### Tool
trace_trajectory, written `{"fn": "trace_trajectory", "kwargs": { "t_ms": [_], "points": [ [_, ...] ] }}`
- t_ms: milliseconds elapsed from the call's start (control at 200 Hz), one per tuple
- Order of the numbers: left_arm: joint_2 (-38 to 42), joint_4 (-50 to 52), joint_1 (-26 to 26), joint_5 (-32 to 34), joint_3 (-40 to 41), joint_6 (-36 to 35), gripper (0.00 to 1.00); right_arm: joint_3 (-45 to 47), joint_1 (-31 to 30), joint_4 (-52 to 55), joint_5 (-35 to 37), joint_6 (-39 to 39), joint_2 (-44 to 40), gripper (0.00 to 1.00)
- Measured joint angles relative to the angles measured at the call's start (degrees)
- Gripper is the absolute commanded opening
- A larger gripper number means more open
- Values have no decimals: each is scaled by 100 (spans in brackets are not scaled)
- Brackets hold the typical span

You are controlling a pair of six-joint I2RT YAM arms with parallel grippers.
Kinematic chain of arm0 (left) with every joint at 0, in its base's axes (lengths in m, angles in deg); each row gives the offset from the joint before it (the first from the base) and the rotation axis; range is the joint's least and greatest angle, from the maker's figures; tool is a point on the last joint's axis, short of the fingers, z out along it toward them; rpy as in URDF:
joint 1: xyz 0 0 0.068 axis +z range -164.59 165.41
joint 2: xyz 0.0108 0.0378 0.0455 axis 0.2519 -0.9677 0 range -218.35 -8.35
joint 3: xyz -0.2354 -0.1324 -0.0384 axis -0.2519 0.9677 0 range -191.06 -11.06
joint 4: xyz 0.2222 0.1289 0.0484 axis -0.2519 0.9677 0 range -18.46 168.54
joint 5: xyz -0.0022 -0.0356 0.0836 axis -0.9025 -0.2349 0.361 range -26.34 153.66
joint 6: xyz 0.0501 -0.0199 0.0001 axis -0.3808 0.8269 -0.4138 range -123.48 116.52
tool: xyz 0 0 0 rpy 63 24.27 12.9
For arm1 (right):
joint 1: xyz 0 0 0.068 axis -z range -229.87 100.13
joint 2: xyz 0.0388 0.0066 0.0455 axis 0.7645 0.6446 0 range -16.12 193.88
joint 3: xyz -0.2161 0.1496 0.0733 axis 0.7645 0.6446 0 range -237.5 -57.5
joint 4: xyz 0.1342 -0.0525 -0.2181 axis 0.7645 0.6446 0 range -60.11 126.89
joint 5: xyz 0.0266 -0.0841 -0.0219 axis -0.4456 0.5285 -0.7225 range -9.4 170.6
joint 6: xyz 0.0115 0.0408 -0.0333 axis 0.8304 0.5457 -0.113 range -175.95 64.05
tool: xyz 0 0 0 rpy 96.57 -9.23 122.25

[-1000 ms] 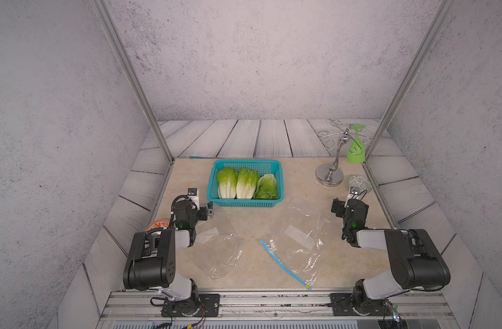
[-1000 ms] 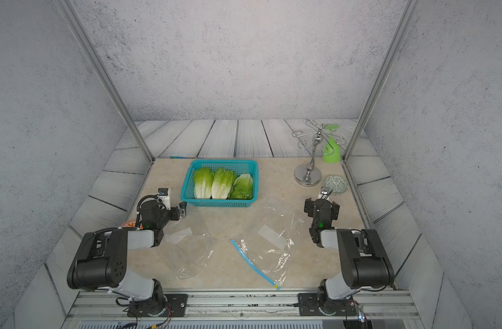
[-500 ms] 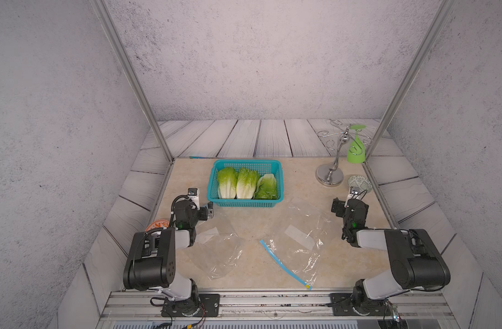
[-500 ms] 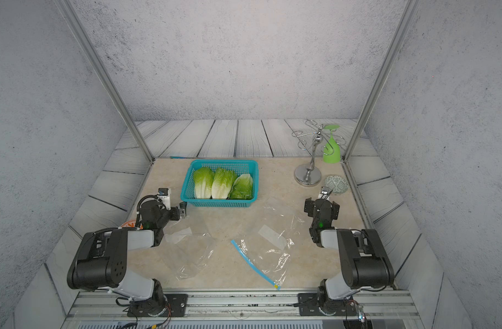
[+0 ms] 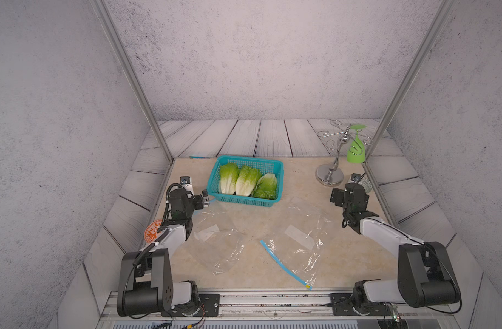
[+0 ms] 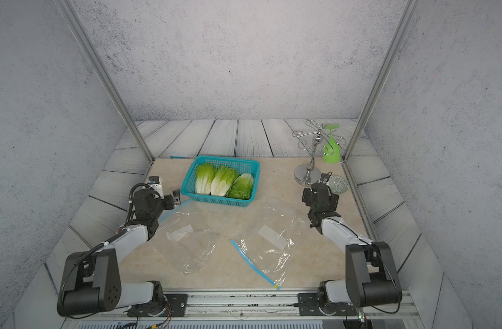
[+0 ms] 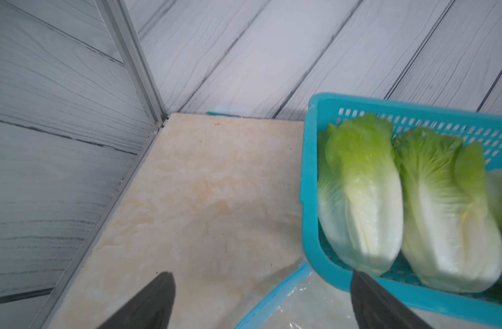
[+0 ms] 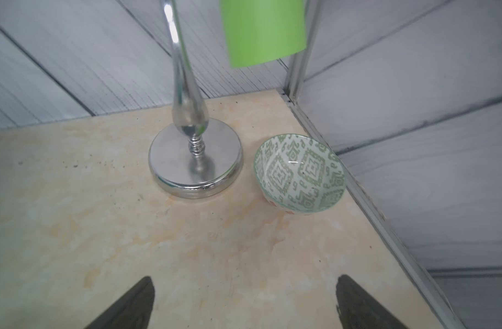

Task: Put the chinese cabbages into a zipper bag and zip it
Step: Move the basket to the center of the board.

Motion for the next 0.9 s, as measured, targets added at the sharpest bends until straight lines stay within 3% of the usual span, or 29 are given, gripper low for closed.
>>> {"fn": "trace_trajectory", "kwargs": {
  "t_ms": [125, 370, 490, 576, 721, 901],
  "points": [
    [256, 564, -26, -210, -374, 426, 99, -1075, 9, 1917, -205, 1019, -247, 99],
    [-278, 2441, -11, -1019, -1934, 1873, 99, -796, 68, 3185, -2680, 2063, -334, 94],
    [-494, 2673, 444, -2347, -2273, 2719, 99, -1172, -109, 3746, -3147, 2065, -330, 94],
    [-774, 3152, 664, -3027, -2579, 2833, 99, -1727, -343, 4000, -3263, 1932, -262, 95],
    [-636, 4238, 490, -2846, -3126, 2476, 99, -2798, -970, 4221, -3294, 1648, 339, 95],
    [39, 4350, 326, -2306, -3174, 2457, 99, -3768, -1458, 4332, -3307, 1613, 1569, 95]
  ]
}}
